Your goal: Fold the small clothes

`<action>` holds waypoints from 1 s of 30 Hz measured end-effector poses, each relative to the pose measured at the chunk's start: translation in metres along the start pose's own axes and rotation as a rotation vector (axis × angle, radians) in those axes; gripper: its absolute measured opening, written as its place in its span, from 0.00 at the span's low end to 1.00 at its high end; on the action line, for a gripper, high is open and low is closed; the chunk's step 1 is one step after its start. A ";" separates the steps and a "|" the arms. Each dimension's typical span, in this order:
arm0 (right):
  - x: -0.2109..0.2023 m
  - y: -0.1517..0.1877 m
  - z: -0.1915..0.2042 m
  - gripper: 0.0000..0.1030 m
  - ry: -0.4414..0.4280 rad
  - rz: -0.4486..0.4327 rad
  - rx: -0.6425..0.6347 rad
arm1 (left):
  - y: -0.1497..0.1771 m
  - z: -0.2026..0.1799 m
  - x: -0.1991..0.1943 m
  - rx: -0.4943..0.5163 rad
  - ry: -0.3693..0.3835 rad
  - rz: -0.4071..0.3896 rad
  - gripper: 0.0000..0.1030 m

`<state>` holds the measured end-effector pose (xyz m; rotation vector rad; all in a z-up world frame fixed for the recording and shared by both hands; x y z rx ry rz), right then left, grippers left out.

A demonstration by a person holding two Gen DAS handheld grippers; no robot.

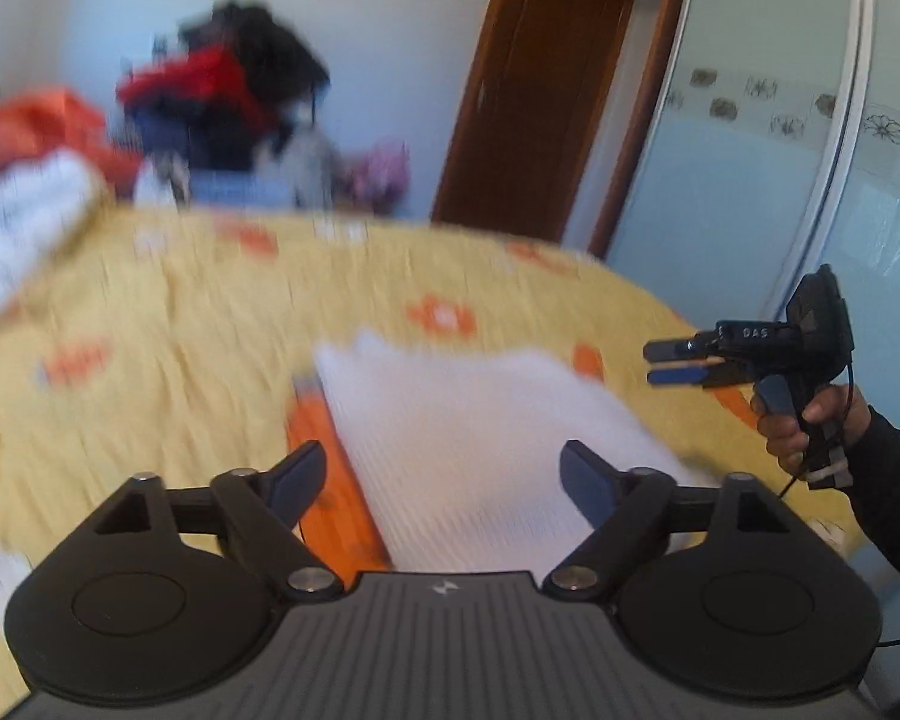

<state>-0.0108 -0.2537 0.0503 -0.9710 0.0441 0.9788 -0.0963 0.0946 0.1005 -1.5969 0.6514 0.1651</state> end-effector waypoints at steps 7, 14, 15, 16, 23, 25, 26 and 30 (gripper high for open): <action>0.092 -0.026 -0.012 0.72 -0.082 0.145 0.118 | 0.012 -0.060 0.082 0.198 -0.006 0.061 0.91; 0.108 -0.019 0.007 0.16 -0.042 0.144 -0.073 | 0.044 -0.107 0.124 0.393 0.067 0.124 0.91; 0.096 -0.026 0.009 0.15 -0.059 0.108 -0.074 | 0.045 -0.110 0.125 0.387 0.088 0.130 0.91; 0.087 -0.031 0.002 0.14 -0.053 0.085 -0.073 | 0.046 -0.112 0.127 0.378 0.096 0.129 0.91; 0.099 -0.005 -0.044 0.31 0.020 0.122 0.031 | 0.047 -0.111 0.126 0.364 0.099 0.124 0.97; 0.098 -0.006 -0.039 0.40 0.030 0.135 0.027 | 0.035 -0.097 0.104 0.314 0.103 0.081 0.97; 0.092 -0.007 -0.035 0.48 0.026 0.137 0.043 | 0.030 -0.087 0.092 0.288 0.086 0.054 0.97; 0.057 -0.006 -0.021 0.71 -0.109 0.087 0.124 | 0.030 -0.051 0.064 0.278 -0.004 0.017 0.97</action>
Point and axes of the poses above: each gripper's, at about its wrist camera, not at the fingertips, and x roughly the way its jaws point, z to its left, y to its underside, the point moved 7 cm from there along x, roughly the way its jaws point, and after that the axes turned 7 degrees about -y, right-handed, at the moved point
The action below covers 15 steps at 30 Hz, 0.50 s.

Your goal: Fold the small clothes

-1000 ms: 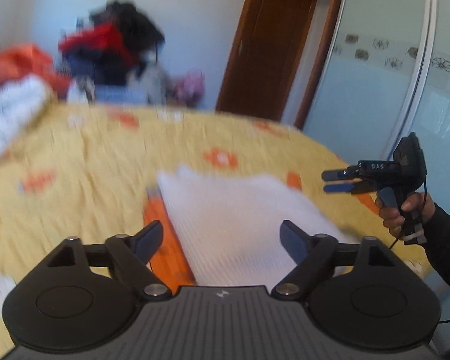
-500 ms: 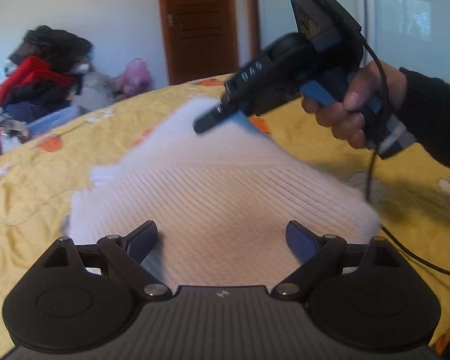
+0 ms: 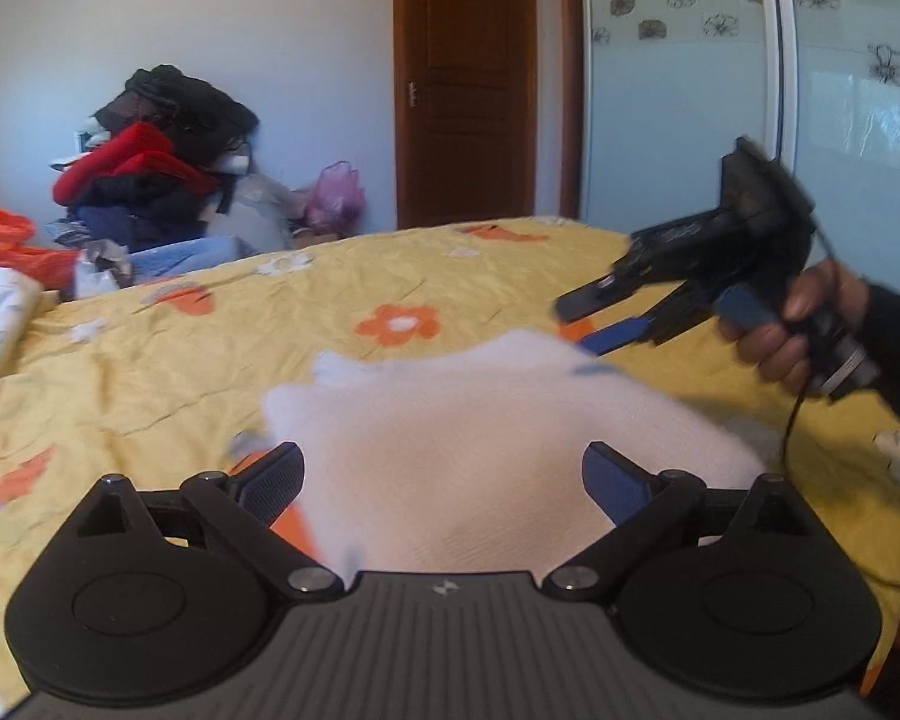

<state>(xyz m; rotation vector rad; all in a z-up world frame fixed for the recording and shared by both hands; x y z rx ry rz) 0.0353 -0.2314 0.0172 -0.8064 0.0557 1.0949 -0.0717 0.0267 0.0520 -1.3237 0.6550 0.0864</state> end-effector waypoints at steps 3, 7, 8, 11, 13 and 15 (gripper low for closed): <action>-0.006 0.012 0.003 0.72 0.063 0.039 -0.031 | 0.023 -0.008 -0.014 0.112 -0.001 0.042 0.97; -0.001 0.020 0.001 0.73 0.069 0.066 -0.039 | 0.056 -0.032 -0.014 0.279 -0.022 0.095 0.97; 0.003 0.020 0.000 0.72 0.075 0.074 -0.043 | 0.061 -0.033 -0.009 0.298 -0.037 0.109 0.97; 0.018 0.020 -0.001 0.72 0.083 0.101 -0.052 | 0.061 -0.030 0.003 0.281 -0.085 0.116 0.96; 0.024 0.019 0.000 0.69 0.092 0.116 -0.062 | 0.053 -0.022 -0.001 0.208 -0.072 0.092 0.96; 0.026 0.017 0.003 0.58 0.092 0.128 -0.073 | 0.048 -0.014 0.001 0.163 -0.071 0.096 0.90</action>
Point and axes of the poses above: each gripper's, at about its wrist camera, not at the fingertips, and x roughly the way its jaws point, z to its left, y to its underside, the point moved 7 cm from there along x, roughly the way its jaws point, and after that the axes turned 7 degrees about -y, right-handed, at the moved point
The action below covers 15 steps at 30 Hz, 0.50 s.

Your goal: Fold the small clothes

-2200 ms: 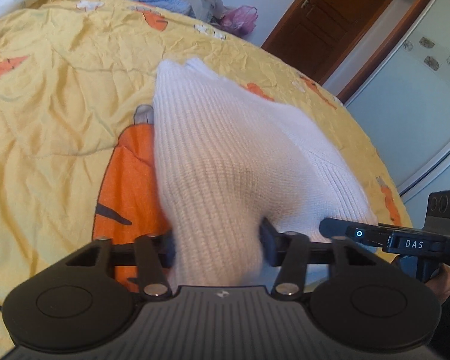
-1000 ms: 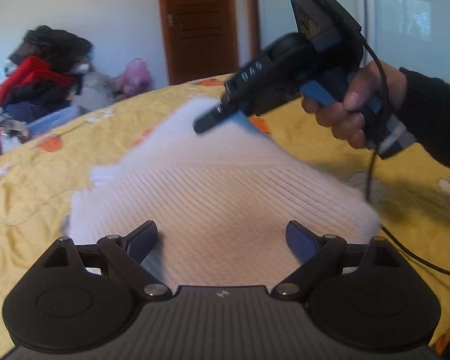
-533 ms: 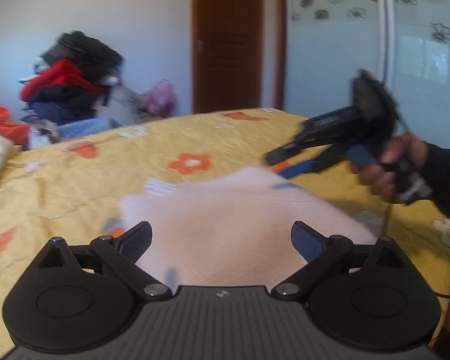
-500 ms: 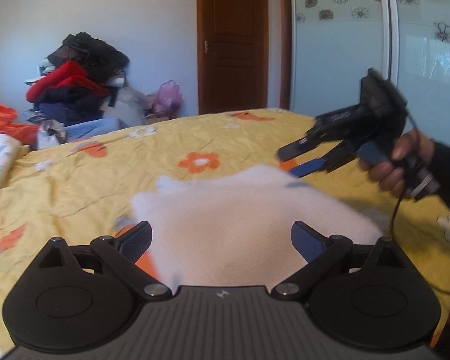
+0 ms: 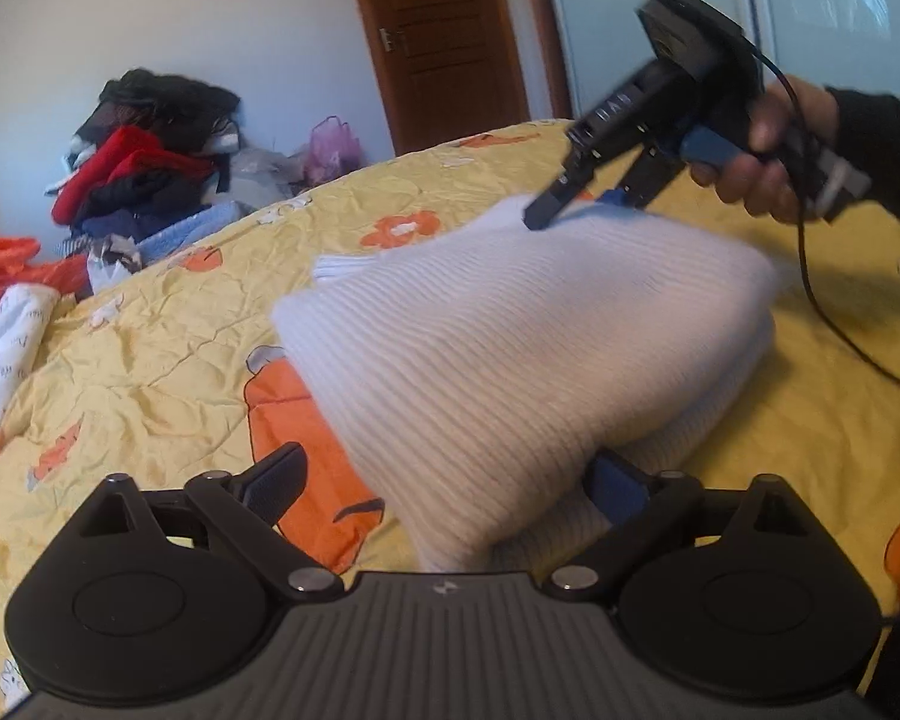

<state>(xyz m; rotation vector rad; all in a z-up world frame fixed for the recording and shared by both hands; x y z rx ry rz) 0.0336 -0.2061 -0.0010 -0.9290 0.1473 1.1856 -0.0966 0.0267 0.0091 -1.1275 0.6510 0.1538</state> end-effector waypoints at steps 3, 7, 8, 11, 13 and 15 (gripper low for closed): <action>-0.002 -0.003 0.001 0.51 -0.006 0.004 -0.002 | 0.002 -0.001 0.010 0.011 -0.034 0.025 0.61; -0.003 -0.004 0.005 0.17 0.028 0.010 -0.050 | 0.007 -0.011 0.011 0.080 -0.115 -0.007 0.46; -0.007 -0.003 0.011 0.14 0.040 0.016 -0.089 | 0.008 -0.009 0.008 0.075 -0.106 -0.001 0.44; -0.023 0.004 -0.001 0.12 0.079 0.007 -0.106 | 0.008 -0.010 0.008 0.048 -0.080 0.004 0.43; -0.019 0.011 -0.024 0.12 0.064 -0.011 -0.025 | 0.006 -0.013 0.014 0.053 -0.088 -0.004 0.43; -0.018 0.012 -0.027 0.16 0.039 -0.041 0.019 | 0.008 -0.012 0.016 0.055 -0.079 0.016 0.44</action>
Point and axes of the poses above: each gripper's, at about its wrist camera, not at the fingertips, and x roughly the way its jaws point, z to its left, y to its underside, the point moved 7 cm from there along x, roughly the way its jaws point, and after that the axes turned 7 degrees about -y, right-handed, at the moved point
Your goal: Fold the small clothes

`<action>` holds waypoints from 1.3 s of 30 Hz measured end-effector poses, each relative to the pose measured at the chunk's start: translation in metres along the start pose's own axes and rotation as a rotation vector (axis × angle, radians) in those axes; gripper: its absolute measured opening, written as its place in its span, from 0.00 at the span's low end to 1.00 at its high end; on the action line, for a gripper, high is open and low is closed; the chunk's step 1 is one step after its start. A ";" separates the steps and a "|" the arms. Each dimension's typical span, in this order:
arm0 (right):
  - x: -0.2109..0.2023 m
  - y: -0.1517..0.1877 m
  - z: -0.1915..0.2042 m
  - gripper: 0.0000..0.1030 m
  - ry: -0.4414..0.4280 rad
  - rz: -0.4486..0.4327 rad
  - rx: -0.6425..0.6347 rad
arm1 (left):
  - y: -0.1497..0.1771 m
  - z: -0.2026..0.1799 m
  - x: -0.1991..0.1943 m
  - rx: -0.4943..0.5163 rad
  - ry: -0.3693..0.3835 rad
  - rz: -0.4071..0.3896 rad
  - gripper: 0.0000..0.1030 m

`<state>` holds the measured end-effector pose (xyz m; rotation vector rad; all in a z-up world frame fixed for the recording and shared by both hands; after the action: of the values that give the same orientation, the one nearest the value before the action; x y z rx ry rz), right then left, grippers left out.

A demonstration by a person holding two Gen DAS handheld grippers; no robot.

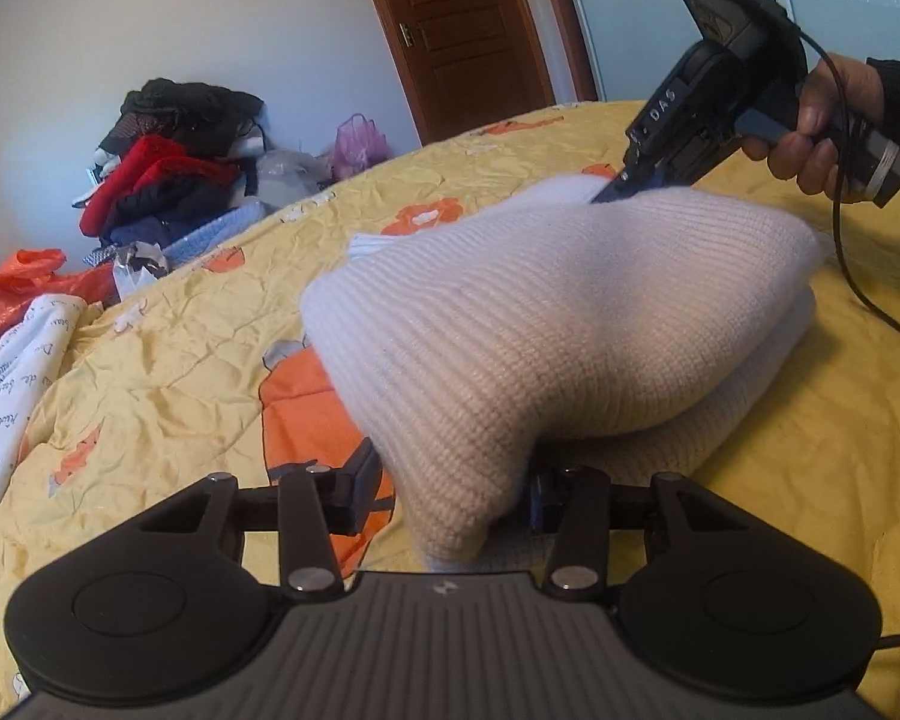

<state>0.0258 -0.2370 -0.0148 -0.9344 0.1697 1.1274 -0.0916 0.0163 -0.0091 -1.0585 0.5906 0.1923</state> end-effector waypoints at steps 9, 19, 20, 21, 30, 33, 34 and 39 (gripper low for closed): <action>-0.050 -0.009 0.009 0.99 -0.048 -0.168 0.040 | -0.020 0.061 -0.050 -0.324 0.276 -0.088 1.00; 0.033 -0.001 0.008 0.83 -0.038 0.009 0.037 | -0.028 0.079 0.107 -0.824 0.439 0.214 0.68; 0.036 -0.002 0.014 0.66 -0.030 0.011 -0.018 | -0.037 0.076 0.107 -0.793 0.394 0.203 0.62; 0.035 -0.006 0.020 0.56 -0.024 0.005 -0.050 | -0.047 0.074 0.105 -0.741 0.354 0.184 0.58; 0.031 -0.010 -0.001 0.91 0.055 -0.024 -0.046 | -0.040 0.068 0.085 -0.655 0.282 0.132 0.63; 0.008 -0.002 -0.008 0.91 -0.002 -0.071 0.098 | -0.032 0.074 0.053 -0.677 0.298 0.109 0.80; -0.002 0.003 -0.004 0.92 -0.029 -0.088 0.102 | -0.029 0.075 0.044 -0.687 0.311 0.107 0.87; -0.021 0.045 0.022 0.96 -0.058 -0.016 0.033 | -0.015 0.047 0.034 -0.674 0.375 0.168 0.88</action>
<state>-0.0282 -0.2312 -0.0142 -0.8717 0.1326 1.1322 -0.0397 0.0451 0.0000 -1.7177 0.9918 0.3582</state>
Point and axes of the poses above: each gripper's, at about its wrist camera, not at the fingertips, and x roughly the way its jaws point, z to its left, y to its underside, the point moved 7 cm from there along x, roughly the way its jaws point, and after that the axes turned 7 degrees about -y, right-handed, at the moved point
